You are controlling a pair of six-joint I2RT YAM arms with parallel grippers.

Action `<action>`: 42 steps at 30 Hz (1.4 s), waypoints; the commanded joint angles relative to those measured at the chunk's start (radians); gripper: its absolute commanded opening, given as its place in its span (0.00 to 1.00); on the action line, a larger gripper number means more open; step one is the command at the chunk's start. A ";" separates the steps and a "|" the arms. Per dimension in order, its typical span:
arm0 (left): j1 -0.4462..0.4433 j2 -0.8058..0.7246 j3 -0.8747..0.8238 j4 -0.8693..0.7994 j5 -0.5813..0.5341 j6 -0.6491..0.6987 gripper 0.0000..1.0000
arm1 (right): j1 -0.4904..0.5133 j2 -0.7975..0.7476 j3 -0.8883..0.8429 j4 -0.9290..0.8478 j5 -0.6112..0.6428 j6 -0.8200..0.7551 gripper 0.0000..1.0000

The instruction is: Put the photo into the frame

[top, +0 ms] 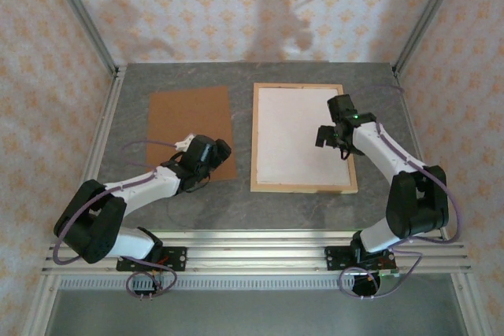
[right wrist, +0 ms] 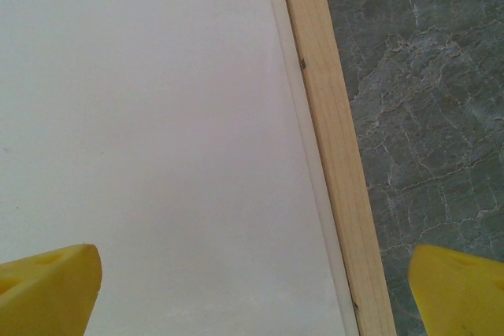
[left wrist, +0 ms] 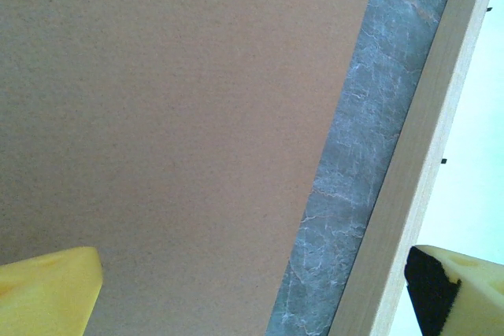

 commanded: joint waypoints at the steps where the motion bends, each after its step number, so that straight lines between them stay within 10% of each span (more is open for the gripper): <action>1: 0.011 -0.006 0.022 0.005 -0.024 0.016 1.00 | -0.002 -0.062 -0.018 0.016 -0.018 0.017 1.00; 12: 0.178 -0.118 0.010 -0.106 -0.031 0.144 1.00 | 0.184 -0.008 -0.017 0.248 -0.340 0.177 1.00; 26: 0.624 -0.174 -0.008 -0.215 -0.003 0.371 1.00 | 0.592 0.453 0.400 0.297 -0.154 0.306 1.00; 42: 0.717 0.066 0.012 -0.154 0.187 0.504 1.00 | 0.659 0.758 0.706 0.206 -0.064 0.335 0.98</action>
